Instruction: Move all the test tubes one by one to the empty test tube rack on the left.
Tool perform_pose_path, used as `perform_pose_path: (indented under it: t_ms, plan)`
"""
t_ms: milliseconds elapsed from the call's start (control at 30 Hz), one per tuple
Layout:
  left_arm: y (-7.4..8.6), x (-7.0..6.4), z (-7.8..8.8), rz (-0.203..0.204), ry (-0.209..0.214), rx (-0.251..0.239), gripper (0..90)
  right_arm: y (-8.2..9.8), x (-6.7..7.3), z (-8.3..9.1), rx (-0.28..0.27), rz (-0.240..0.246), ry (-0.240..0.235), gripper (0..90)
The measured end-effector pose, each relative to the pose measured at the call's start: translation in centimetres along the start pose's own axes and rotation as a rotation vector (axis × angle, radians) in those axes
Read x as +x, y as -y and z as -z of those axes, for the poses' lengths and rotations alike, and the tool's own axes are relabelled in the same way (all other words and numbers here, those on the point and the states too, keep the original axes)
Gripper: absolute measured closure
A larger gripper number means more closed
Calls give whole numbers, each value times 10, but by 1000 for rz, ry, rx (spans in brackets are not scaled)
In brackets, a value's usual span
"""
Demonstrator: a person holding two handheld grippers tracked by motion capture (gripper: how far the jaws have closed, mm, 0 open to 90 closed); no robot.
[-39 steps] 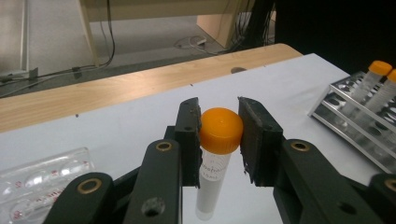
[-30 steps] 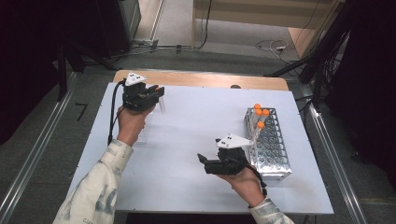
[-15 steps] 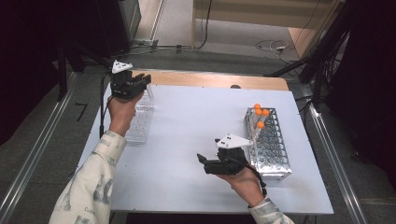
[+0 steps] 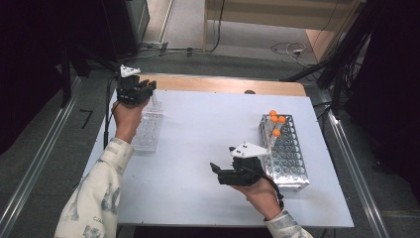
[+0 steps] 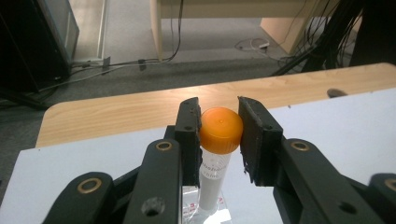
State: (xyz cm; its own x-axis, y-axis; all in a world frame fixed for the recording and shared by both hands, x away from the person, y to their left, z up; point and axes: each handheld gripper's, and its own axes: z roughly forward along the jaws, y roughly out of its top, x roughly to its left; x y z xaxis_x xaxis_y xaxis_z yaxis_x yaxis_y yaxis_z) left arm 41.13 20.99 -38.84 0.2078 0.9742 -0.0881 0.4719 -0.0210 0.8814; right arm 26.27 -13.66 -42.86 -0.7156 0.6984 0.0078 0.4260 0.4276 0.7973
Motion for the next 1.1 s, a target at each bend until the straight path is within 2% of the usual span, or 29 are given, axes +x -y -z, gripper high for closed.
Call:
perform_pose_path:
  t_ms: [133, 267, 333, 533, 833, 867, 933, 1100]
  plan:
    - [12, 0, -8, -11, -5, 55, 704, 0, -1, 1, -4, 1, 0, 186]
    - [19, -7, -12, -57, -30, 79, 703, 0, -1, 2, -6, -5, 2, 187]
    - [21, -8, -13, -65, -40, 78, 703, 0, -1, 2, -7, -4, 2, 187]
    - [24, -9, -16, -62, -47, 94, 701, 0, -2, 2, -4, -7, 5, 187]
    - [26, -8, -16, -47, -47, 89, 689, 1, -3, 3, -9, -10, 9, 187]
    - [26, -7, -15, -46, -45, 86, 673, 1, -3, 4, -9, -8, 10, 187]
    - [26, -5, -14, -35, -49, 78, 542, 0, -4, 4, -12, -13, 12, 187]
    - [25, 1, -2, 31, -28, 50, 337, 0, -8, 7, -24, -27, 24, 187]
